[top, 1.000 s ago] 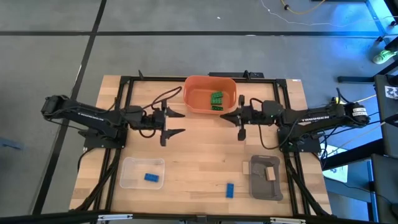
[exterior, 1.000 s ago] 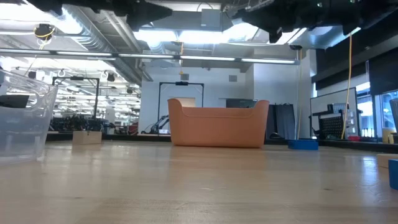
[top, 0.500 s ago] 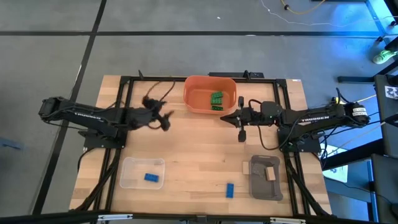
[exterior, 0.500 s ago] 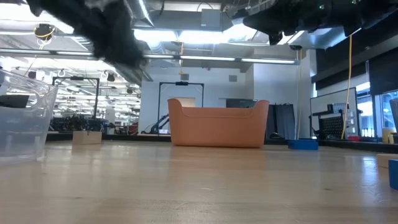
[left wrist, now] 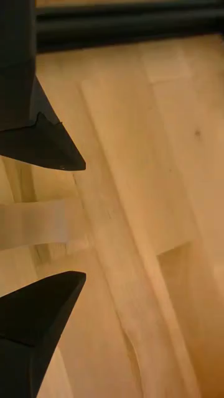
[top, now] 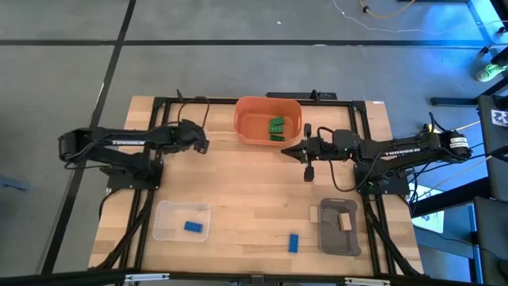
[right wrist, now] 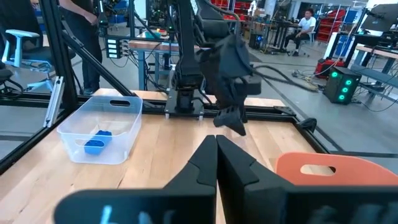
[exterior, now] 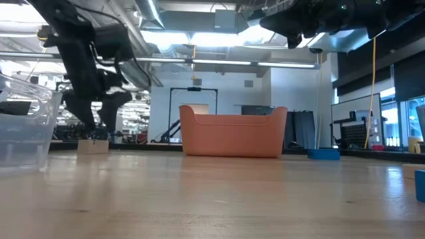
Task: Sort & place blocks by color
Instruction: Put the top brown block into the black transparent bin
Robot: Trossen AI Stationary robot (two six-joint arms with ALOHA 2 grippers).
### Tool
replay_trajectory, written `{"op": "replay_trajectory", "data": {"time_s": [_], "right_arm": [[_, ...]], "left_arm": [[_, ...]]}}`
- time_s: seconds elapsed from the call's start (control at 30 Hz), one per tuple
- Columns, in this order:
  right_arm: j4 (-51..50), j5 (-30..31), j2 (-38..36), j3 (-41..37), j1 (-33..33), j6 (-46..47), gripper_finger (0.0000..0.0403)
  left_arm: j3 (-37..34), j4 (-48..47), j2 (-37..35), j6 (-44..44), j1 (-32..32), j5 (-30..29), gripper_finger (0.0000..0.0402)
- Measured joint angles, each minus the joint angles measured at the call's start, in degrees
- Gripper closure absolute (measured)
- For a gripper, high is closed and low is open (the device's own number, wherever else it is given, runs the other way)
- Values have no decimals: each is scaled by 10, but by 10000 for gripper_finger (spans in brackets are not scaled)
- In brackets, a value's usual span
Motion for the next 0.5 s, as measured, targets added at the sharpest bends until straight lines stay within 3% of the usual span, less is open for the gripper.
{"op": "replay_trajectory", "data": {"time_s": [0.5], "right_arm": [[-10,0,0,0,0,0,402]], "left_arm": [[0,35,95,5,38,101,130]]}}
